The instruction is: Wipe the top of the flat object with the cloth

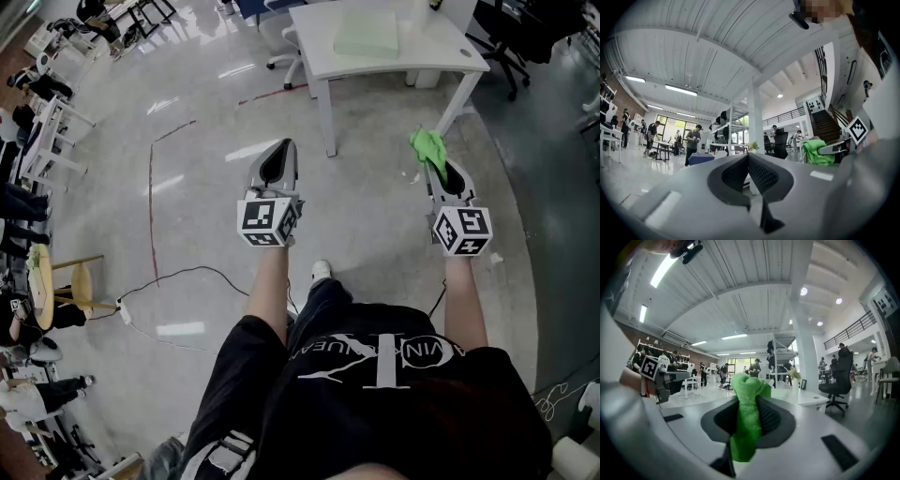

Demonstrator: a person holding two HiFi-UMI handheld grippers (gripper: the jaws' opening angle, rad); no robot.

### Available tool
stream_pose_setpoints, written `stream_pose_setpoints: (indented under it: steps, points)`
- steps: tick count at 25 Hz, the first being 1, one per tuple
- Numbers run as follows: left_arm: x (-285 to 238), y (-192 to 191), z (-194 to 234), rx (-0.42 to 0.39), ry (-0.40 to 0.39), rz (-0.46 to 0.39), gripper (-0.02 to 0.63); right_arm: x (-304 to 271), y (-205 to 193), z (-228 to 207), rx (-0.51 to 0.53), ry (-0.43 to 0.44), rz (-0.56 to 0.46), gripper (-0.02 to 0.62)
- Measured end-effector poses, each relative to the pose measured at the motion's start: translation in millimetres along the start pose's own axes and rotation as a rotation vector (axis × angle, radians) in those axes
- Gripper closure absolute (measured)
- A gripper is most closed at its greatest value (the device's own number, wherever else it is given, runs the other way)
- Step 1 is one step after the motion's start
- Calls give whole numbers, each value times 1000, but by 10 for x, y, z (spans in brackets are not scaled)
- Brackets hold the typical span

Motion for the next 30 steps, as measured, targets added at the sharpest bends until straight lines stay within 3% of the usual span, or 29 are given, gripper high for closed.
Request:
stream_pose_setpoints:
  steps: [21,30]
  points:
    - [-1254,-168,1171,19,-127,43,594,-1297,83,-66,-91,-162,5,528]
    - [-1675,-414,1599,61,-140,66,594,-1895,29,-121,-100,-178,52,528]
Point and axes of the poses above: the fingertips, and each gripper's own axes: x backward along the fingers, z to its left, y out of its top, the point moved 3 cm from there along x, backward along the fingers, and after that the axes turned 7 degrees about z, right-handed, at the moved point
